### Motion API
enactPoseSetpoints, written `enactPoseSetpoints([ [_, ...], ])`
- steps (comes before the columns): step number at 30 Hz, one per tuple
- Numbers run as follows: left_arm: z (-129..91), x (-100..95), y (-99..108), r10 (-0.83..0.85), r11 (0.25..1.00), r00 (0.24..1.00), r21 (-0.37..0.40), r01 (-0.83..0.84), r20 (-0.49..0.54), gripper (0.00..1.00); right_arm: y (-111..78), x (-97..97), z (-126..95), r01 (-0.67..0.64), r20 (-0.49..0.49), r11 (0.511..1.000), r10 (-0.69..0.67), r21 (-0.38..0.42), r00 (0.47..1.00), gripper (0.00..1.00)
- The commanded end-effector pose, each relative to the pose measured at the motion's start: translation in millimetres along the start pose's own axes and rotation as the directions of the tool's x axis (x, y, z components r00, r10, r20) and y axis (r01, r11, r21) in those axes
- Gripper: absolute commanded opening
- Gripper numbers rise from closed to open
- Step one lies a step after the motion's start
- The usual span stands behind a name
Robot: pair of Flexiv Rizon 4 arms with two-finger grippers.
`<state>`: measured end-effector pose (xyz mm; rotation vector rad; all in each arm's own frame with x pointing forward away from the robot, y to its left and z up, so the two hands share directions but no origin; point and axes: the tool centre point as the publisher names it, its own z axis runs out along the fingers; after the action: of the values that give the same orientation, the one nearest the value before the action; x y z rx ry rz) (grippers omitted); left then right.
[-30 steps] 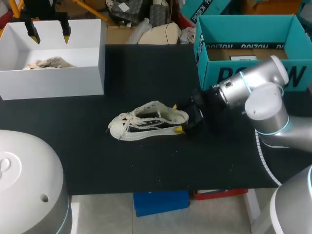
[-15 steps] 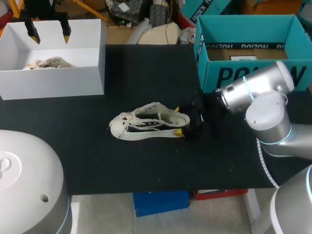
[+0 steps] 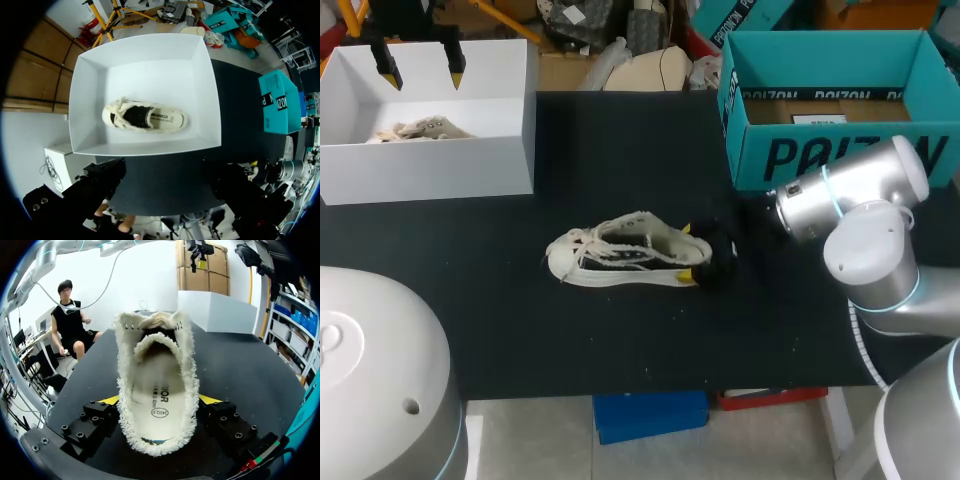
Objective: Take the shoe out of the shoebox, open the shoe tongue, remove and reinsert the insole, then place the shoe into the shoebox
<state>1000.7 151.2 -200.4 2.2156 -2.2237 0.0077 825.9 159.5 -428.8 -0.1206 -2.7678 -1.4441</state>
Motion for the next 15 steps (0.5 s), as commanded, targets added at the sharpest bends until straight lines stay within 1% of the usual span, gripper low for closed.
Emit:
enactPoseSetpoints([
  [1, 0, 0.3, 0, -0.001, 1.000, 1.000, -0.002, 0.001, 0.002, 1.00, 1.8, -1.6, 0, -0.003, -0.004, 1.000, 0.003, 0.009, 1.000, 0.00],
  [7, 0, 0.3, 0, -0.001, 1.000, 1.000, -0.002, 0.001, 0.002, 1.00, 1.8, -1.6, 0, -0.003, -0.004, 1.000, 0.003, 0.009, 1.000, 0.00],
  [9, -9, 11.0, 9, 0.027, 0.999, 1.000, 0.023, -0.027, -0.013, 1.00, 1.8, -1.6, 0, -0.003, -0.004, 1.000, 0.003, 0.009, 1.000, 0.00],
  [10, -14, 20.7, 17, 0.030, 0.999, 0.999, 0.032, -0.029, -0.040, 1.00, 1.8, -1.6, 0, -0.003, -0.004, 1.000, 0.003, 0.009, 1.000, 0.00],
  [11, -16, 26.0, 22, 0.032, 0.999, 0.998, 0.035, -0.030, -0.052, 1.00, 1.8, -1.6, 0, -0.003, -0.004, 1.000, 0.003, 0.009, 1.000, 0.00],
  [13, -18, 43.8, 37, 0.052, 0.997, 0.997, 0.067, -0.048, -0.062, 1.00, 1.8, -1.6, 0, -0.003, -0.004, 1.000, 0.003, 0.009, 1.000, 0.00],
  [14, -18, 55.6, 47, 0.067, 0.996, 0.995, 0.067, -0.062, -0.074, 1.00, 1.8, -1.6, 0, -0.003, -0.004, 1.000, 0.003, 0.009, 1.000, 0.00],
  [15, -18, 60.7, 52, 0.064, 0.996, 0.995, 0.064, -0.060, -0.072, 1.00, 1.8, -1.6, 0, -0.003, -0.004, 1.000, 0.003, 0.009, 1.000, 0.00],
])
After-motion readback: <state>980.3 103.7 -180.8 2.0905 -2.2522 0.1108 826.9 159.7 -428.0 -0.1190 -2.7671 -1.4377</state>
